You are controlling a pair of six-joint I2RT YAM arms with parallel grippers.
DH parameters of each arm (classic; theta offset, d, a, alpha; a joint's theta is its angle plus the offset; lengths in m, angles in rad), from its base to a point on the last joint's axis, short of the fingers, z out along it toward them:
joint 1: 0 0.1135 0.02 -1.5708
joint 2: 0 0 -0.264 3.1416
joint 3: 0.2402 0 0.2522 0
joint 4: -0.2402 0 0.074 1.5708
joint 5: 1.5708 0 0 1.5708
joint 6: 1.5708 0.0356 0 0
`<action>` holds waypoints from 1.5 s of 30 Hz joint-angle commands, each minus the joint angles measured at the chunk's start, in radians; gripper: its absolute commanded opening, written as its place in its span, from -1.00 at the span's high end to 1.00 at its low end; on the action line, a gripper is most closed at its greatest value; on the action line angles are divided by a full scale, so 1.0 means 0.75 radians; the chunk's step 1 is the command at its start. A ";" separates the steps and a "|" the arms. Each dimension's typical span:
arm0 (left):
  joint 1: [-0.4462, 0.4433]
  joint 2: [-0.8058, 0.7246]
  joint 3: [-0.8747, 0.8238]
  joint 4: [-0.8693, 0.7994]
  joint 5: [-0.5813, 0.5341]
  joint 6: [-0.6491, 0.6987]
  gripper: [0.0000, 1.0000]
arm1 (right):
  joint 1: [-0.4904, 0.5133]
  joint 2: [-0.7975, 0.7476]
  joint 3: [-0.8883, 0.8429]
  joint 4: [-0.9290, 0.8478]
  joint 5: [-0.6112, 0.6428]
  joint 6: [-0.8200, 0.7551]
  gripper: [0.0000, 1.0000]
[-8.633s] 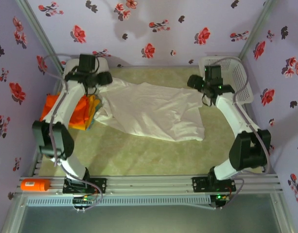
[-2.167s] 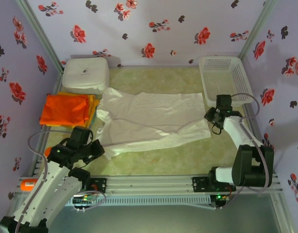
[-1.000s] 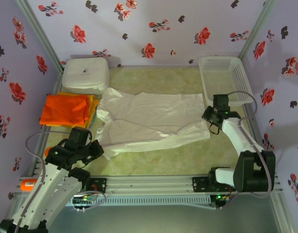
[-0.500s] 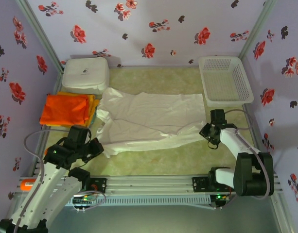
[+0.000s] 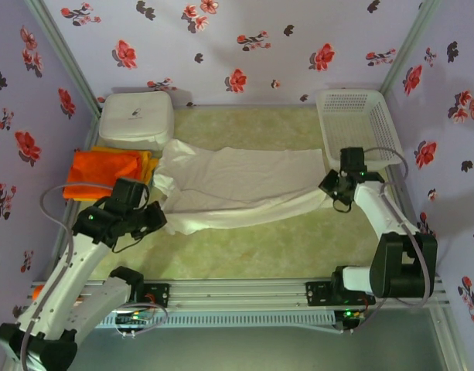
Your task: Fold and stack the t-shirts
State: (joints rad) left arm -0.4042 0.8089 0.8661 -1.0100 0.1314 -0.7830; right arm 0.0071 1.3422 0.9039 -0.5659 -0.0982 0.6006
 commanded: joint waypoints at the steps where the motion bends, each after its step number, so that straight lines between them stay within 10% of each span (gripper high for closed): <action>1: 0.020 0.038 0.042 0.011 -0.046 0.089 1.00 | -0.009 0.126 0.100 -0.121 -0.047 -0.060 1.00; 12: 0.063 0.063 0.047 0.002 -0.044 0.137 1.00 | 0.012 0.238 0.183 -0.080 -0.078 -0.031 1.00; 32: 0.062 -0.477 -0.018 -0.483 0.109 -0.137 1.00 | -0.003 -0.836 -0.168 -0.701 0.016 0.117 1.00; 45: 0.062 -0.580 -0.042 -0.751 0.160 -0.164 1.00 | -0.003 -1.118 -0.137 -0.950 0.159 0.187 0.85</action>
State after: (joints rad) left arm -0.3595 0.4011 0.8474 -1.4822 0.2409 -0.8852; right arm 0.0109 0.5343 0.7898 -1.2240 -0.0284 0.7158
